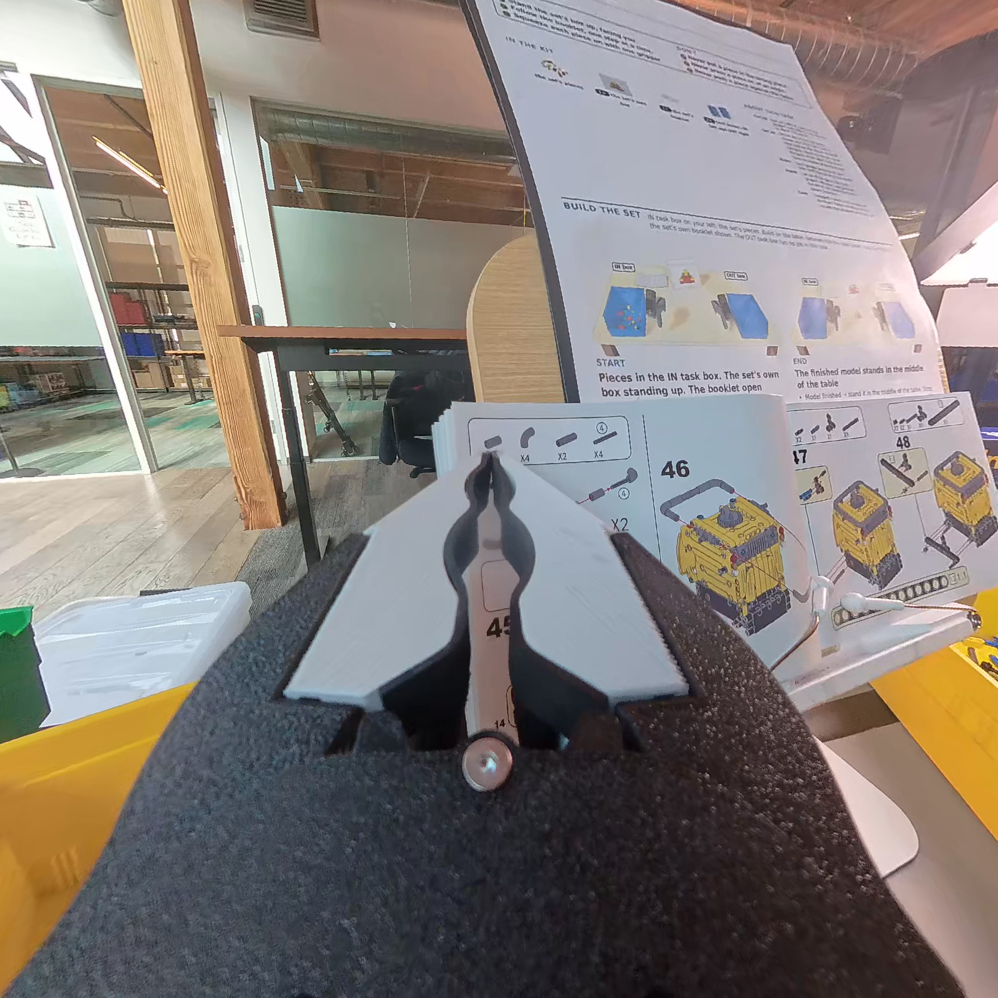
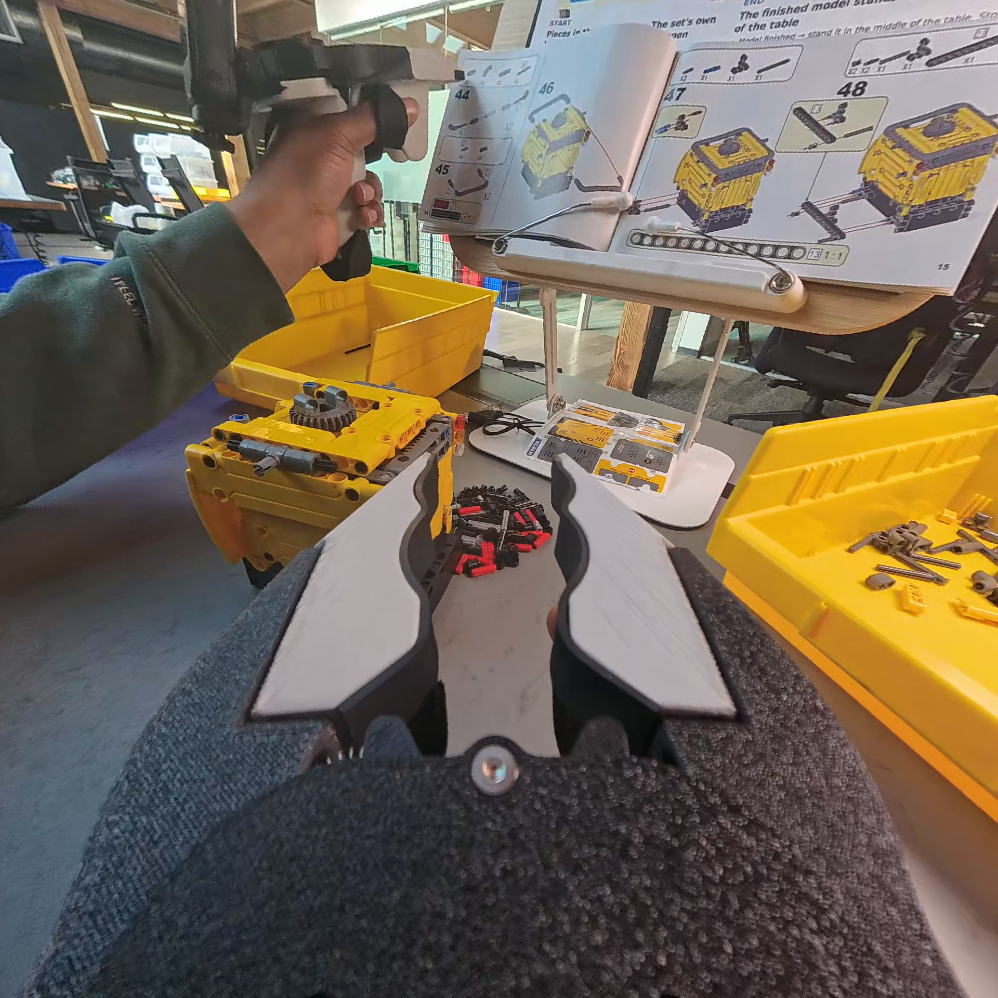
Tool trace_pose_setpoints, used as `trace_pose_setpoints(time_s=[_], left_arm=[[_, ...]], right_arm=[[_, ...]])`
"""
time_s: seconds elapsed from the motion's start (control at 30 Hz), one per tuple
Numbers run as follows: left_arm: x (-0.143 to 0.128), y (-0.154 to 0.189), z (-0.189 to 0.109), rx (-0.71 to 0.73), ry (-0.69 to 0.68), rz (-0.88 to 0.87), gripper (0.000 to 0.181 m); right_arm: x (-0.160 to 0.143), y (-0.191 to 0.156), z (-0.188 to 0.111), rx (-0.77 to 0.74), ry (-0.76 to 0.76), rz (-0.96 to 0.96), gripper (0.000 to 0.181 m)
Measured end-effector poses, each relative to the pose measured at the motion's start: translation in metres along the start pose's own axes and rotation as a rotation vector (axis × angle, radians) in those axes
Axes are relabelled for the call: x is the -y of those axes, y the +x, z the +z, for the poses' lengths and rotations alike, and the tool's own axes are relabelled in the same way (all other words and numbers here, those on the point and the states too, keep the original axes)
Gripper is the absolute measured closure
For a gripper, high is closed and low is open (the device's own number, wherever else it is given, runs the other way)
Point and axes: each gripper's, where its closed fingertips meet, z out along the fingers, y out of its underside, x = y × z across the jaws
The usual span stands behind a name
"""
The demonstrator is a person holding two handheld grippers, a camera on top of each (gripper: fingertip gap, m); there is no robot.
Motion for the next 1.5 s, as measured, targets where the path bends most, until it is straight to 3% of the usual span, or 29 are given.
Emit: trace_pose_setpoints(time_s=[0.93, 1.5], left_arm=[[-0.007, 0.001, 0.000, 0.063, -0.031, 0.051, 0.181], [-0.006, 0.017, -0.001, 0.006, -0.027, 0.040, 0.181]], right_arm=[[-0.002, -0.017, -0.004, 0.050, -0.024, -0.070, 0.141], [-0.005, -0.018, -0.001, 0.049, -0.039, -0.077, 0.141]])
